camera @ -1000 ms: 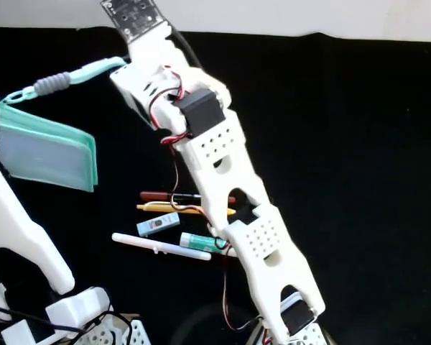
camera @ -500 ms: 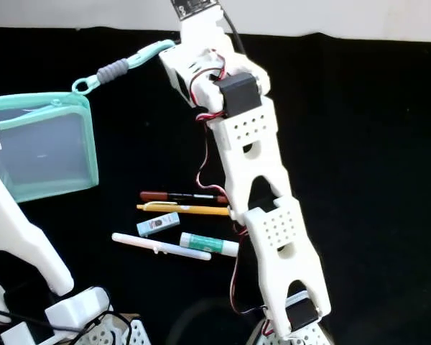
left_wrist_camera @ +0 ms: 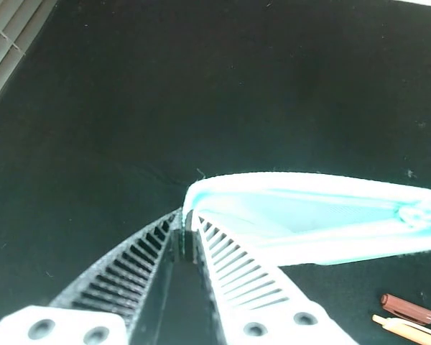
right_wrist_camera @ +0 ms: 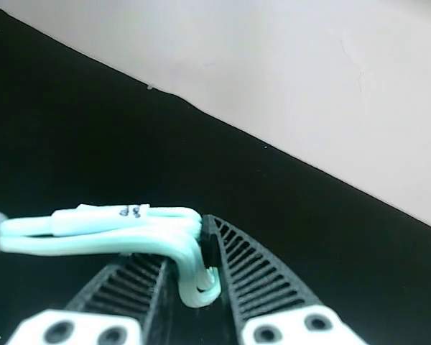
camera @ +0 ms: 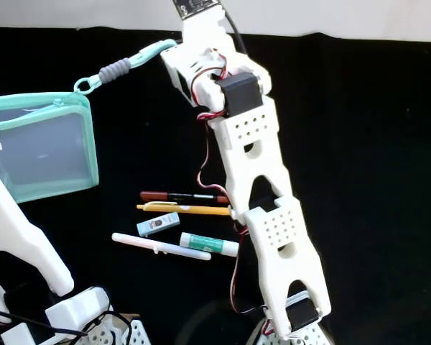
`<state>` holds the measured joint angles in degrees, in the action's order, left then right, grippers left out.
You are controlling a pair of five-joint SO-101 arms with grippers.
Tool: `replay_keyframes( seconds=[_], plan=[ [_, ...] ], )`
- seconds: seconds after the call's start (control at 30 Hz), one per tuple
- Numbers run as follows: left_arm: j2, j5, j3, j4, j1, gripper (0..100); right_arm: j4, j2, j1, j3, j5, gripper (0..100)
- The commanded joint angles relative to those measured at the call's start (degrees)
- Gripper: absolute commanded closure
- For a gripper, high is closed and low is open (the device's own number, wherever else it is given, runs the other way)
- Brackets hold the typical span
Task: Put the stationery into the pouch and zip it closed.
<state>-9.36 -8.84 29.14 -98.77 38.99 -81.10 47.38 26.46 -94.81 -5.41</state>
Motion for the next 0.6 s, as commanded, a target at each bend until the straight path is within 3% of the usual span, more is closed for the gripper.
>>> replay_keyframes(
  seconds=[0.0,0.3,0.57],
  plan=[
    [0.22,0.35,-0.75,-1.67,0.57,99,-0.75,-2.86,-2.86,-6.11,-0.18,99.2],
    [0.22,0.35,-0.84,-1.67,0.57,99,-8.13,-2.51,-1.54,-6.02,-0.18,97.9],
    [0.22,0.35,-0.66,-1.67,-0.04,99,-12.53,-2.95,2.07,-6.02,4.57,72.5]
  ],
)
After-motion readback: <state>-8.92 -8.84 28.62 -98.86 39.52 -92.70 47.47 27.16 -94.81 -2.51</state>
